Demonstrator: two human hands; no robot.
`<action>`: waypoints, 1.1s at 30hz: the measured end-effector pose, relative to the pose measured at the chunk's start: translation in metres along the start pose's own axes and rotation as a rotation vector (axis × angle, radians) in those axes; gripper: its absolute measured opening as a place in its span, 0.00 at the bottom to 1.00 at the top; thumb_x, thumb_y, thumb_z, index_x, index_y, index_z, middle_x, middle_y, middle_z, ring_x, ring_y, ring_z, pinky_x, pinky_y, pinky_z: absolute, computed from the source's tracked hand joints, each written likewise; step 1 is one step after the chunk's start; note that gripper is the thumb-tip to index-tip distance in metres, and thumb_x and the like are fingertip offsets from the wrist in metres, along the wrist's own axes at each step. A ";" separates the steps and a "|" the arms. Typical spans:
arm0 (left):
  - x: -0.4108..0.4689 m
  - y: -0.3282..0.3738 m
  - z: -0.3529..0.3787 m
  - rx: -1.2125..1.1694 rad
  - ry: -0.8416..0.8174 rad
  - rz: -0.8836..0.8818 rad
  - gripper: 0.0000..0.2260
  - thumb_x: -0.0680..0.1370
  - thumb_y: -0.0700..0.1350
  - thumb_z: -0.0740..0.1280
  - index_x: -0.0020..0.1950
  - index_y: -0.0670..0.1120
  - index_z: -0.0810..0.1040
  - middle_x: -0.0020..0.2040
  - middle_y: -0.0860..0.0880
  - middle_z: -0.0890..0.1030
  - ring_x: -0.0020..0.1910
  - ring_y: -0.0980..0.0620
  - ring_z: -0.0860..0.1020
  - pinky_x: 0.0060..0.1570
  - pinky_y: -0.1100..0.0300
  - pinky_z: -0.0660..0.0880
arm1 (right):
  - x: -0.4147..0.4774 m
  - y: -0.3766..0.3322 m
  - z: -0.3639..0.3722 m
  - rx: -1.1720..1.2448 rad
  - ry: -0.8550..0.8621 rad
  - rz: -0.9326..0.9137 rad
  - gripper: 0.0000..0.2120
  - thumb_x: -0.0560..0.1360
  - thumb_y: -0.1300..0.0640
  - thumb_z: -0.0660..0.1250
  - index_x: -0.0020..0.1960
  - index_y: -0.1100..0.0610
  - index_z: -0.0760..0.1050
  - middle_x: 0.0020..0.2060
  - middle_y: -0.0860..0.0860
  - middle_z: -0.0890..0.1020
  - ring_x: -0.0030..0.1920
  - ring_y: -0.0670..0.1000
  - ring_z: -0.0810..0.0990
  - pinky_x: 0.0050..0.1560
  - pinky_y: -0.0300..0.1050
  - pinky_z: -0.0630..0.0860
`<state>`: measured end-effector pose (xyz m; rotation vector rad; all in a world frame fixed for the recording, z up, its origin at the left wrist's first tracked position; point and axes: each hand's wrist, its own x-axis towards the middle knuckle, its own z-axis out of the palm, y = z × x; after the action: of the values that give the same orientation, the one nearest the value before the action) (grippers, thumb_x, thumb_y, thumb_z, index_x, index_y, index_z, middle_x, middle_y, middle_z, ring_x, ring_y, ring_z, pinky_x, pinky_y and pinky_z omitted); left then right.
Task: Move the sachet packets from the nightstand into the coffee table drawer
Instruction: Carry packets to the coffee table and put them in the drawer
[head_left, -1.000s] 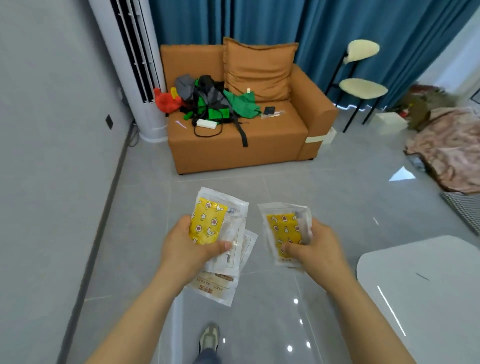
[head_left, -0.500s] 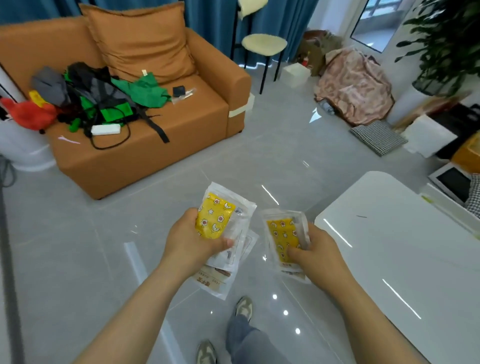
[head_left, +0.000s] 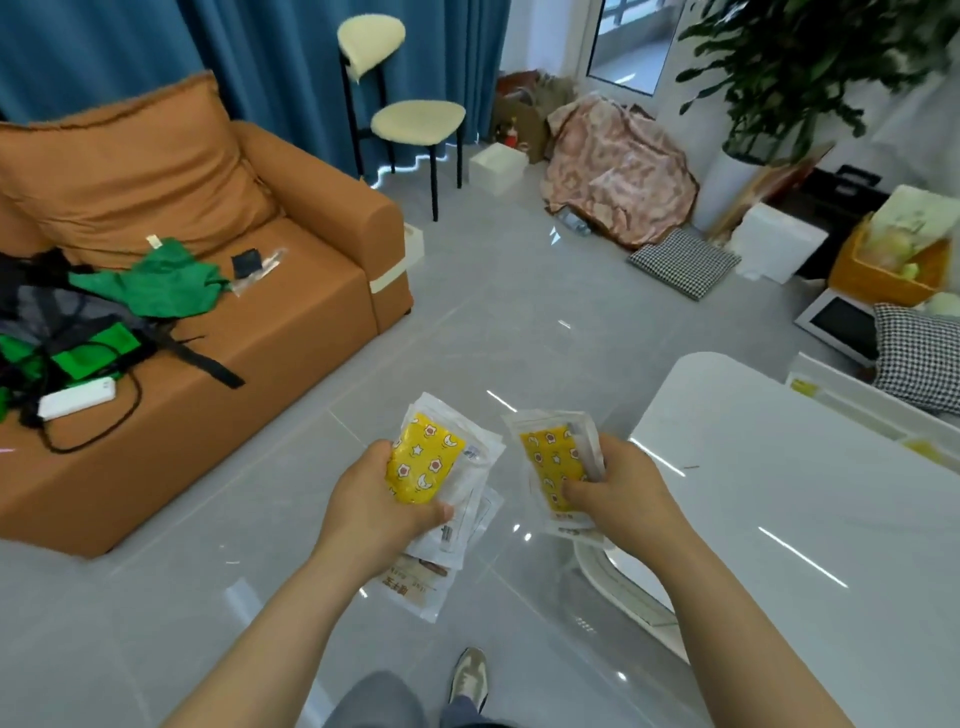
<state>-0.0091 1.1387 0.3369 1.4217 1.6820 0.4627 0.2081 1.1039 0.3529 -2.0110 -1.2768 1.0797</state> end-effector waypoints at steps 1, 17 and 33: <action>0.012 0.009 0.004 0.021 -0.011 0.011 0.18 0.64 0.46 0.79 0.45 0.49 0.72 0.40 0.54 0.77 0.36 0.58 0.74 0.30 0.65 0.65 | 0.011 0.001 -0.008 0.002 0.017 0.003 0.15 0.70 0.67 0.66 0.38 0.47 0.71 0.35 0.46 0.79 0.37 0.48 0.79 0.34 0.37 0.71; 0.239 0.164 0.092 0.205 -0.288 0.214 0.20 0.63 0.49 0.79 0.46 0.51 0.72 0.41 0.55 0.77 0.38 0.60 0.75 0.32 0.65 0.66 | 0.196 0.032 -0.099 0.096 0.216 0.285 0.12 0.70 0.65 0.67 0.52 0.55 0.76 0.46 0.52 0.81 0.45 0.50 0.80 0.45 0.45 0.78; 0.424 0.362 0.223 0.405 -0.485 0.402 0.21 0.64 0.49 0.79 0.49 0.52 0.72 0.41 0.58 0.76 0.37 0.63 0.72 0.31 0.67 0.64 | 0.369 0.071 -0.244 0.285 0.477 0.435 0.09 0.69 0.66 0.68 0.46 0.54 0.76 0.39 0.51 0.81 0.40 0.50 0.80 0.37 0.38 0.75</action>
<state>0.3974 1.5804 0.3235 1.9930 1.1328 -0.0282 0.5352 1.4064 0.3048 -2.1879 -0.4300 0.8246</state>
